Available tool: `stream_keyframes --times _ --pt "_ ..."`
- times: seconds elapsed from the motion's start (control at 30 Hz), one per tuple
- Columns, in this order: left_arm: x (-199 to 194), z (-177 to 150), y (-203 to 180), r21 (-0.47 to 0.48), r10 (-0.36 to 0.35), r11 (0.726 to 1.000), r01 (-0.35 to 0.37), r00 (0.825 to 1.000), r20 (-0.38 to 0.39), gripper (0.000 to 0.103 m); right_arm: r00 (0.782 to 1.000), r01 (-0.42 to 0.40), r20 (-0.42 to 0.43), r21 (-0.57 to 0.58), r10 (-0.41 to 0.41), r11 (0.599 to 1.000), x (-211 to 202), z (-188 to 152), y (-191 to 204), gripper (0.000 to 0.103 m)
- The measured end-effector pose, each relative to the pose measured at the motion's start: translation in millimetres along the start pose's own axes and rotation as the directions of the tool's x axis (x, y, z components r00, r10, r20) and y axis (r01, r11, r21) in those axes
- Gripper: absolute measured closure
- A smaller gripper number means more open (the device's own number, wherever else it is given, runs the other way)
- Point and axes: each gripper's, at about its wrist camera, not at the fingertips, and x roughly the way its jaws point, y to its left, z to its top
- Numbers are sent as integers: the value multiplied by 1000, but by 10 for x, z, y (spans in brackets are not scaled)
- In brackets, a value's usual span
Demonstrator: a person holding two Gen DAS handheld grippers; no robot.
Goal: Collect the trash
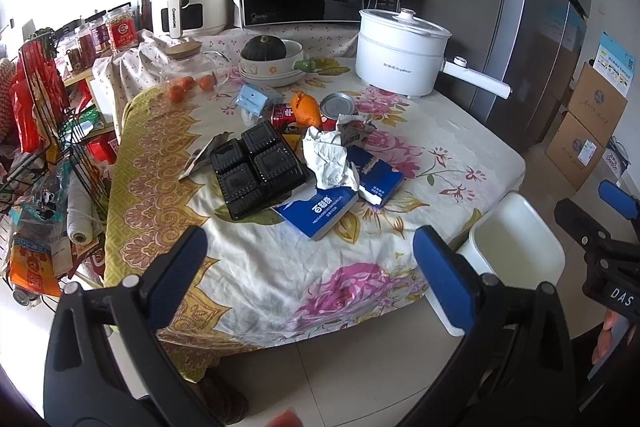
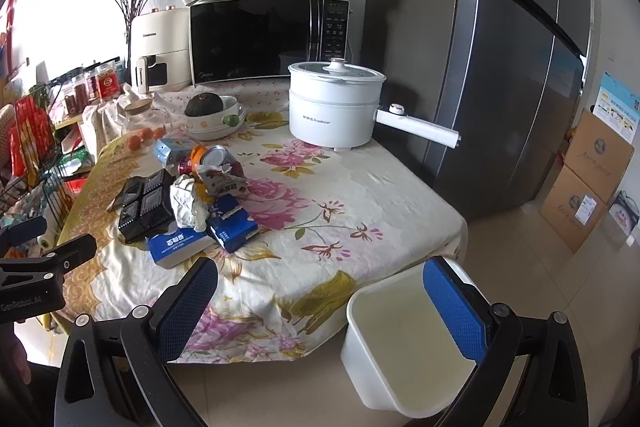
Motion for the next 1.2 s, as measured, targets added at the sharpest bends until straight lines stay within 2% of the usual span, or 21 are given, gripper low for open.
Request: stream_keyframes --times 0.4,0.43,1.2 --pt "25 118 -73 4 -6 1000 6 1000 8 1 1000 1 1 -1 -1 1000 -1 -4 0 0" --pt "-15 -16 -5 2 -7 1000 7 1000 13 1 1000 1 0 -1 -1 1000 1 -4 -1 0" --pt "-35 -23 -8 8 -10 1000 9 1000 27 1 1000 4 -1 0 -4 1000 12 -8 -24 0"
